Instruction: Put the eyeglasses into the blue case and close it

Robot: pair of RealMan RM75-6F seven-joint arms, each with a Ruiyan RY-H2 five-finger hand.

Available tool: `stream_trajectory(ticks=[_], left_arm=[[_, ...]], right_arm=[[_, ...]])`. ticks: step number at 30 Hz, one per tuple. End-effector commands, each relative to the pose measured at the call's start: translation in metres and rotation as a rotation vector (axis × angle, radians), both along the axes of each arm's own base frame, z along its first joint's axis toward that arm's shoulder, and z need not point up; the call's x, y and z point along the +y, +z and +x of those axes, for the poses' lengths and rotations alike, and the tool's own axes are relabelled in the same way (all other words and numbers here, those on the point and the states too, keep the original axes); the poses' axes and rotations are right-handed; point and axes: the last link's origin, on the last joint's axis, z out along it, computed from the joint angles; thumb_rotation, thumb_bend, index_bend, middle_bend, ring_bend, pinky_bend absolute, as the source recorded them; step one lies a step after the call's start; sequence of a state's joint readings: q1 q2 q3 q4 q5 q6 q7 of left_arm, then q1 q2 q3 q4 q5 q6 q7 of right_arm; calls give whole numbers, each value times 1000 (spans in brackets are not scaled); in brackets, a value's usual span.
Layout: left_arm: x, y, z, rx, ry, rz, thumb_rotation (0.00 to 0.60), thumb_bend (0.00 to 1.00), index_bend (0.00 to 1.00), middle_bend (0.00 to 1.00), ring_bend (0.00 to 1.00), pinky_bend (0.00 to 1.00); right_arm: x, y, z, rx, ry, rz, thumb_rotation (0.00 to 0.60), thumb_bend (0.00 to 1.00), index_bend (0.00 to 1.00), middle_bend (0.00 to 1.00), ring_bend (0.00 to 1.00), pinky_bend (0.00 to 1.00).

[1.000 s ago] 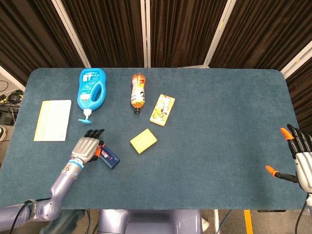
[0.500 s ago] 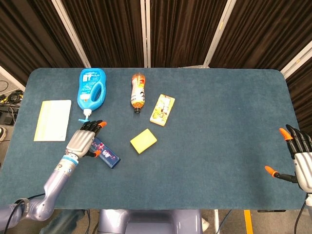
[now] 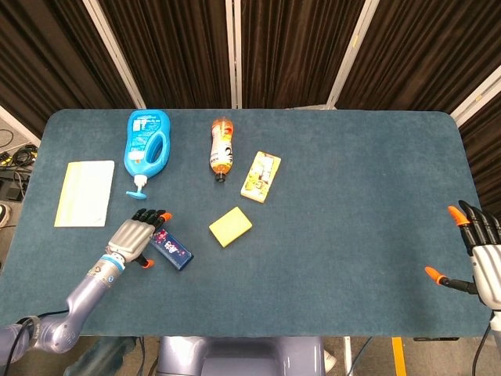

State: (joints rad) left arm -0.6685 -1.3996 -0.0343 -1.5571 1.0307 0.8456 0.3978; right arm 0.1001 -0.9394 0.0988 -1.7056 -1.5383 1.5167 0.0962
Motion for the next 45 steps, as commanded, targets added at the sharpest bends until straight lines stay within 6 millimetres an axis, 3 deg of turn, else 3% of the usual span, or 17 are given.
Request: stream_trajectory(ticks=[1, 4, 7, 10, 18, 21, 23, 25, 27, 33, 34, 35, 39, 45], left_arm=[[3, -8, 3, 23, -33, -5, 600, 79, 66, 2, 0, 2], [7, -14, 7, 37, -51, 0, 600, 89, 221, 102, 37, 96], [9, -18, 10, 35, -60, 2, 600, 107, 410, 277, 167, 256], [11, -21, 11, 45, -64, 1, 600, 152, 545, 397, 267, 335], [12, -22, 12, 52, -63, 14, 600, 215, 595, 435, 296, 355], [12, -21, 11, 55, -59, 17, 600, 120, 553, 372, 258, 247], [12, -20, 10, 53, -57, 18, 600, 15, 371, 158, 96, 50], [11, -17, 9, 55, -63, 21, 600, 0, 145, 20, 5, 0], [9, -14, 8, 45, -62, 31, 600, 0, 18, 0, 0, 0], [1, 24, 16, -29, -68, 130, 600, 0, 0, 0, 0, 0], [-1, 37, 21, -52, -72, 163, 600, 0, 0, 0, 0, 0], [-4, 72, 29, -100, -96, 298, 600, 0, 0, 0, 0, 0], [-39, 121, 27, -138, -63, 448, 600, 0, 0, 0, 0, 0], [-95, 158, -3, -117, -1, 555, 600, 0, 0, 0, 0, 0]], right_arm=[[0, 0, 0, 1, -2, 1, 600, 0, 0, 0, 0, 0], [-1, -1, -1, 3, -3, 1, 600, 0, 0, 0, 0, 0], [-1, -1, -1, 3, -6, 1, 600, 0, 0, 0, 0, 0], [-1, -1, -1, 3, -5, 2, 600, 0, 0, 0, 0, 0], [-1, -1, -1, 3, -4, 1, 600, 0, 0, 0, 0, 0], [-1, -1, -1, 4, -3, 1, 600, 0, 0, 0, 0, 0], [-1, -1, -1, 5, -3, 1, 600, 0, 0, 0, 0, 0], [-1, -1, -1, 4, -3, 2, 600, 0, 0, 0, 0, 0], [-1, -1, 0, 3, -1, 4, 600, 0, 0, 0, 0, 0], [0, -1, 1, -5, 9, 6, 600, 0, 0, 0, 0, 0], [0, -1, 1, -7, 11, 7, 600, 0, 0, 0, 0, 0], [1, 0, 2, -13, 18, 3, 600, 0, 0, 0, 0, 0], [2, 2, 2, -25, 29, -2, 600, 0, 0, 0, 0, 0], [2, 3, 2, -35, 36, -1, 600, 0, 0, 0, 0, 0]])
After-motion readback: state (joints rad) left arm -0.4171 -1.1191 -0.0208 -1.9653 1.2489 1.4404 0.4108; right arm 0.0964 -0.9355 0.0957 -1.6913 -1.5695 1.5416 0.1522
